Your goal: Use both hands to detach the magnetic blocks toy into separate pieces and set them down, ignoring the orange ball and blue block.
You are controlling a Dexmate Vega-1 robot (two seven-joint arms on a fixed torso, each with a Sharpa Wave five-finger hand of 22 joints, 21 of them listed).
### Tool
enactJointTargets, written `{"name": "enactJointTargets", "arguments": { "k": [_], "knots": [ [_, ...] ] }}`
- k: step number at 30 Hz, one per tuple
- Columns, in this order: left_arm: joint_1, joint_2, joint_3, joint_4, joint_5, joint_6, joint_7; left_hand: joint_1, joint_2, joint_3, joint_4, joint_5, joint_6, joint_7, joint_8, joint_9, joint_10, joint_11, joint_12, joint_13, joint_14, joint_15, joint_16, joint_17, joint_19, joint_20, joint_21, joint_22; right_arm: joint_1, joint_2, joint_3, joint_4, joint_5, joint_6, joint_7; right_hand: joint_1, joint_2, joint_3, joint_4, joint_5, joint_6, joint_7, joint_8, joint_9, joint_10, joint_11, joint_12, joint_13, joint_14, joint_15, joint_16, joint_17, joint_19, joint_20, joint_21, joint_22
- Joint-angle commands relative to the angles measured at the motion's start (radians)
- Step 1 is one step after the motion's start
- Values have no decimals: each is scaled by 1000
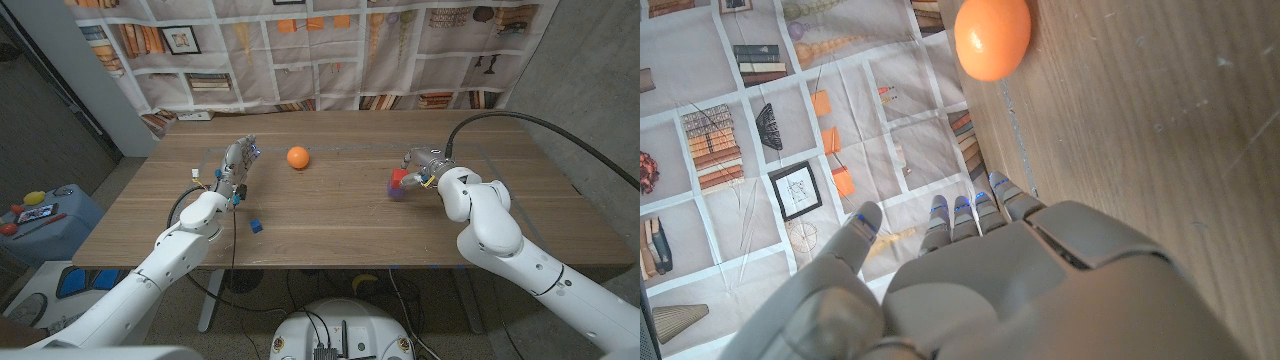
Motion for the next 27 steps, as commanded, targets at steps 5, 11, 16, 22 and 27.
{"name": "enactJointTargets", "arguments": {
  "k": [5,11,16,22,27],
  "knots": [
    [11,32,-4,-52,10,12,-10,-8,66,7,-4,-2,10,-3,2,6,12,2,2,2,3,4,0,1,7,8,5,6,-4,-28,36,-29,321,-29,-240,-10,32,-11,11,6,147,-45,62,8,26,-8,7,1,15,-11,13,6,13,-6,-5,6],
    [-7,39,4,-48,15,22,-26,-7,66,9,-5,-2,9,-2,1,6,12,1,2,2,3,4,0,1,7,8,5,6,1,-43,51,-33,433,-21,-317,-24,49,-20,19,8,186,-44,73,0,35,-16,6,2,18,-15,16,10,15,-12,-6,6],
    [-19,50,10,-54,18,38,-39,-6,66,9,-6,-2,9,-2,1,6,11,0,1,2,3,4,0,1,7,9,5,6,11,-58,53,-34,514,-17,-373,-30,59,-23,23,9,200,-45,76,-4,42,-17,7,2,18,-17,17,12,16,-15,-6,6],
    [-23,71,12,-71,14,65,-55,-6,66,11,-8,-3,9,-2,1,6,11,0,1,2,3,4,0,1,7,9,5,6,12,-65,75,-32,635,-2,-444,-36,67,-26,25,10,207,-46,77,-8,47,-18,6,2,20,-21,19,14,17,-17,-6,6],
    [-19,90,10,-90,11,83,-63,-4,63,10,-12,-3,9,-3,1,6,11,-2,1,2,2,2,-1,0,6,7,4,5,7,-71,99,-29,738,20,-506,-40,72,-29,25,12,213,-47,77,-11,52,-17,6,2,21,-21,20,15,17,-17,-6,6]
  ]
}}
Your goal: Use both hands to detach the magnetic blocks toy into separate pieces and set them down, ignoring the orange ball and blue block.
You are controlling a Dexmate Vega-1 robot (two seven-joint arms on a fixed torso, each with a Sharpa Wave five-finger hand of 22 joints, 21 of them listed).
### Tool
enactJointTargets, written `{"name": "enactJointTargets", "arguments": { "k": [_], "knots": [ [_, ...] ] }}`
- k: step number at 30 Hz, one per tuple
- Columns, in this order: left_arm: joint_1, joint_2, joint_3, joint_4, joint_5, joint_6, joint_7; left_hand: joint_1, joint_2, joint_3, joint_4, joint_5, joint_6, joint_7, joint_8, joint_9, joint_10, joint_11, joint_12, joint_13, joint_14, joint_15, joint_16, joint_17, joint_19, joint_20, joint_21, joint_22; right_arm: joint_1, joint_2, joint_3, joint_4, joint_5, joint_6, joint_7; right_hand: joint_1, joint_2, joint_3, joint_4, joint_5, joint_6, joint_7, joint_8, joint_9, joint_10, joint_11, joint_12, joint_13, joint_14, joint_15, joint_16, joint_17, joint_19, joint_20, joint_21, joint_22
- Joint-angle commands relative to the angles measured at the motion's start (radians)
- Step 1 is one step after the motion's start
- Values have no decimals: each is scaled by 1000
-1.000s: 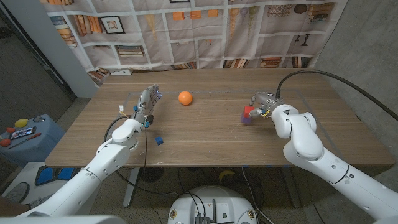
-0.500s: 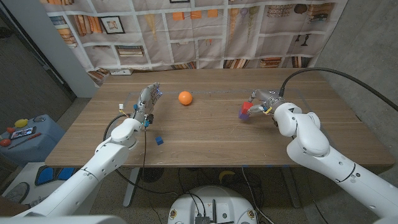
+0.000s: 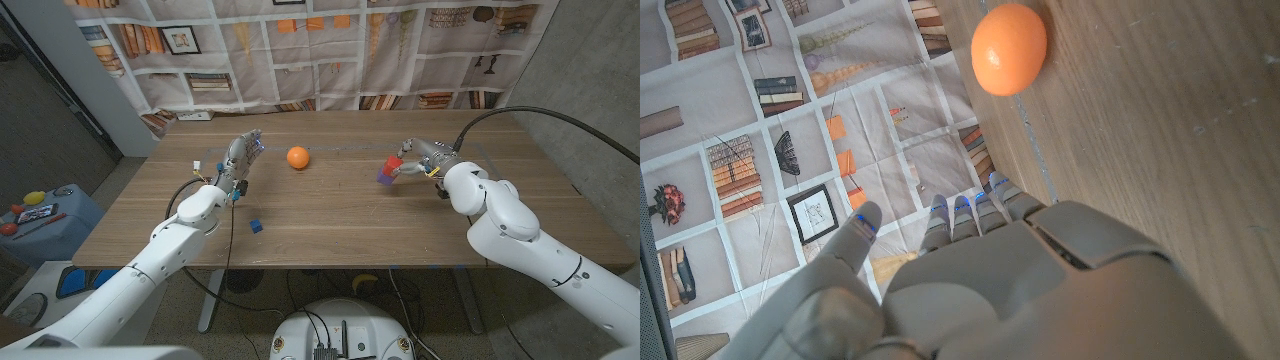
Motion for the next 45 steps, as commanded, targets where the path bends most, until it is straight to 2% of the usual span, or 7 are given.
{"name": "enactJointTargets", "arguments": {
  "k": [1,10,21,28,33,41,45],
  "knots": [
    [-4,39,2,-33,-3,42,-25,-4,62,3,-7,-4,9,-3,1,1,12,-2,1,2,2,2,-1,2,1,2,4,5,-2,-18,47,4,242,40,-148,-40,72,0,6,8,160,-101,77,2,12,-4,6,2,2,-6,4,5,5,-5,-2,1],
    [-10,46,6,-38,2,40,-39,3,55,2,-23,-6,16,-7,3,0,14,-6,2,1,2,0,-1,1,0,0,3,5,2,-32,65,32,392,105,-244,-42,76,-4,3,10,171,-100,78,-3,19,-4,5,2,4,-4,6,7,6,-5,-2,1],
    [-49,62,25,-30,2,58,-93,14,52,3,-41,-9,17,-9,2,-1,17,-9,3,1,2,-1,-1,1,1,1,3,4,-11,-19,93,88,559,221,-354,-42,81,-7,-2,11,173,-94,76,-10,20,-3,2,2,4,-5,7,9,6,-6,-2,1],
    [-85,69,44,-15,2,68,-143,29,45,8,-68,-13,21,-11,4,-1,22,-16,4,1,-1,-5,-1,1,-1,-1,1,2,-13,-12,104,124,635,294,-407,-40,84,-10,-6,13,175,-93,74,-15,21,-3,0,2,3,-6,7,10,5,-5,-3,1],
    [-101,79,51,-14,-3,77,-173,51,36,15,-105,-14,21,-12,7,-1,24,-18,4,1,-2,-7,-1,2,-4,-2,-1,1,-8,-2,105,157,680,348,-435,-39,86,-11,-8,14,176,-92,73,-17,23,-4,0,2,3,-5,8,10,5,-5,-3,1],
    [-119,86,54,-5,-11,65,-216,98,9,23,-185,-12,35,-24,16,-1,32,-31,5,2,-7,-13,0,3,-7,-4,-3,1,-4,27,102,220,744,453,-472,-37,88,-14,-12,15,176,-91,71,-22,25,-4,-2,1,1,-5,8,12,4,-5,-4,1],
    [-126,90,60,-5,-10,67,-232,112,4,25,-202,-11,39,-29,17,-1,35,-36,6,2,-7,-14,0,3,-8,-4,-3,1,-1,34,94,238,760,481,-485,-37,89,-15,-13,16,178,-89,71,-24,26,-3,-3,1,0,-6,7,12,4,-5,-4,1]
  ]
}}
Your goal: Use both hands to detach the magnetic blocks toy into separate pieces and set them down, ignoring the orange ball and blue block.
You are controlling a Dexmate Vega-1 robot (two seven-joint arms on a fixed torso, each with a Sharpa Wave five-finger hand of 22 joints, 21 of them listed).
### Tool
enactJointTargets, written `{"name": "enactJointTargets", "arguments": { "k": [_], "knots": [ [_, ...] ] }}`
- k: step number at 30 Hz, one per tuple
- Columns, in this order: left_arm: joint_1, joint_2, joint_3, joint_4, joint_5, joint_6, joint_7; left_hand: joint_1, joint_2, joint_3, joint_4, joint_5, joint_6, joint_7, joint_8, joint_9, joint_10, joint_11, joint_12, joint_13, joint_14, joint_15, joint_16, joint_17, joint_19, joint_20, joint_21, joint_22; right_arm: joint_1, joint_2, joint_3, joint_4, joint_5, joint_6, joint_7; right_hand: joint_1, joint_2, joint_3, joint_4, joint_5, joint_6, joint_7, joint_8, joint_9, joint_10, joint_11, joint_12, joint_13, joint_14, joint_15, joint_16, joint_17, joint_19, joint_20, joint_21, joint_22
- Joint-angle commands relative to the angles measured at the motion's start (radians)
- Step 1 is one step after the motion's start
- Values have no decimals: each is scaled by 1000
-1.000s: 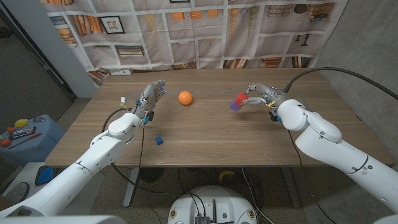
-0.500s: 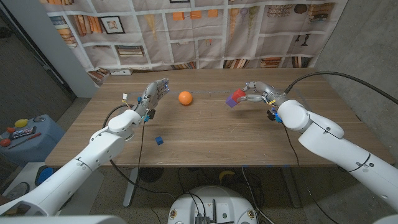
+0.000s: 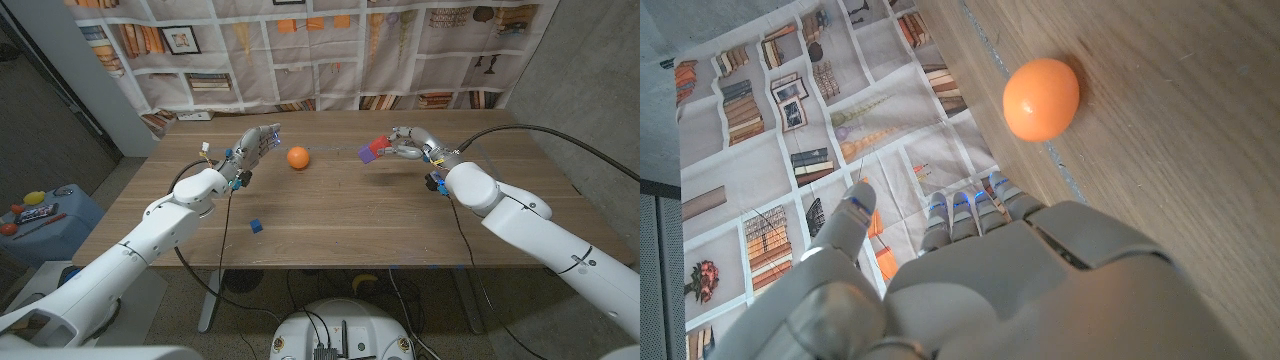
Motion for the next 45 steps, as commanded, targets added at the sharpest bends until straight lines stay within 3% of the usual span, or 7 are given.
{"name": "enactJointTargets", "arguments": {
  "k": [1,24,45],
  "knots": [
    [-28,11,13,9,-10,-3,-59,20,-1,4,-16,2,15,-4,6,2,4,-5,6,2,-7,-7,0,3,-4,0,-3,3,6,30,-7,74,92,130,-59,-36,89,1,-4,8,147,-122,71,0,8,4,-3,1,0,-6,7,5,4,-5,0,1],
    [-100,-27,71,81,-51,-14,-215,65,-9,12,-37,5,28,4,10,3,8,-5,6,3,-11,4,0,3,-11,12,-5,3,2,103,-18,179,169,336,-110,-28,99,-6,-12,13,135,-118,61,-12,6,3,-11,1,-5,-7,7,8,4,-11,-1,2],
    [-188,-69,128,174,-56,-31,-366,109,-32,16,-42,8,60,10,20,5,-7,7,2,5,-23,20,-1,4,-23,20,-7,3,55,191,-66,322,175,497,-98,-12,104,-10,-18,18,134,-122,55,-22,5,3,-15,1,-8,-7,5,10,3,-13,-1,2]
  ]
}}
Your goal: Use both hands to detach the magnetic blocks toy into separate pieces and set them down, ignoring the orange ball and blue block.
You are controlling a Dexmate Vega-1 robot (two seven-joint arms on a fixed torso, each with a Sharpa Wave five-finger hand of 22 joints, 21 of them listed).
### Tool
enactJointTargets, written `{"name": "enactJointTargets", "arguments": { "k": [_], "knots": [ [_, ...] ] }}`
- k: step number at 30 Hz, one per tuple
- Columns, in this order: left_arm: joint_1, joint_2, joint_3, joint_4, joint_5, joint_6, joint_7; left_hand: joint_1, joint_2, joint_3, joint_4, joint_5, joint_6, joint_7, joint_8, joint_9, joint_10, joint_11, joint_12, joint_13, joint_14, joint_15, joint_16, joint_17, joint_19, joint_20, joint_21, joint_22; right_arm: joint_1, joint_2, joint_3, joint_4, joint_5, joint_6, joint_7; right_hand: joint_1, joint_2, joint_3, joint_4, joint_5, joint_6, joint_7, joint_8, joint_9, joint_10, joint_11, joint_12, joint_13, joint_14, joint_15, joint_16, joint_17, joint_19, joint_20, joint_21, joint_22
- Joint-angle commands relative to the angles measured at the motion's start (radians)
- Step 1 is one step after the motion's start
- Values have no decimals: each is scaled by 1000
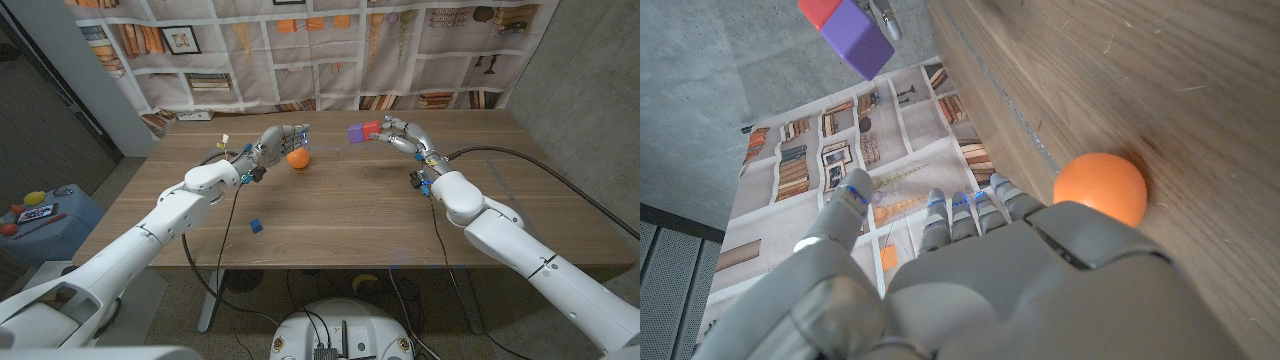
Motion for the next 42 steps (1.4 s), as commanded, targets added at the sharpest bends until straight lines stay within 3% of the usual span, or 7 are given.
{"name": "enactJointTargets", "arguments": {
  "k": [1,11,18,33,42],
  "knots": [
    [-52,-22,33,59,4,-21,-94,23,-6,1,-9,8,15,1,7,3,-7,5,1,5,-11,8,-1,2,-11,6,-2,3,32,52,-26,86,11,88,10,-12,105,2,-6,8,128,-127,56,2,5,3,0,1,-5,-4,5,5,2,-3,-1,2],
    [-110,-38,62,132,4,-44,-218,69,-49,2,-7,9,17,3,3,6,-74,23,-9,7,-79,35,-8,4,-56,25,-7,3,49,68,-31,119,20,108,19,-9,105,-2,-6,9,130,-126,54,-2,6,2,-1,1,-6,-3,5,6,1,-4,-1,2],
    [-150,-55,79,181,-4,-40,-293,99,-72,2,-5,8,12,13,0,8,-122,40,-11,7,-125,50,-8,5,-91,39,-8,3,65,79,-35,170,42,173,57,-8,106,-4,-5,10,132,-126,54,-4,1,2,-3,2,-9,-3,4,7,-3,-3,-3,2],
    [-196,-93,96,247,-7,-55,-372,126,-90,2,-3,8,5,27,-2,9,-165,59,-11,7,-166,77,-7,5,-112,61,-4,4,84,91,-45,227,68,239,114,-3,108,-10,-5,12,134,-126,51,-9,-6,2,-7,2,-25,7,-2,8,-11,1,-4,2],
    [-226,-116,109,287,8,-70,-401,147,-103,1,-2,8,-37,53,-16,10,-194,68,-9,7,-182,85,-3,6,-120,70,-2,4,90,95,-50,238,65,250,120,-2,109,-13,-5,12,136,-126,50,-11,-8,2,-9,2,-25,7,-3,9,-12,0,-4,2]
  ]
}}
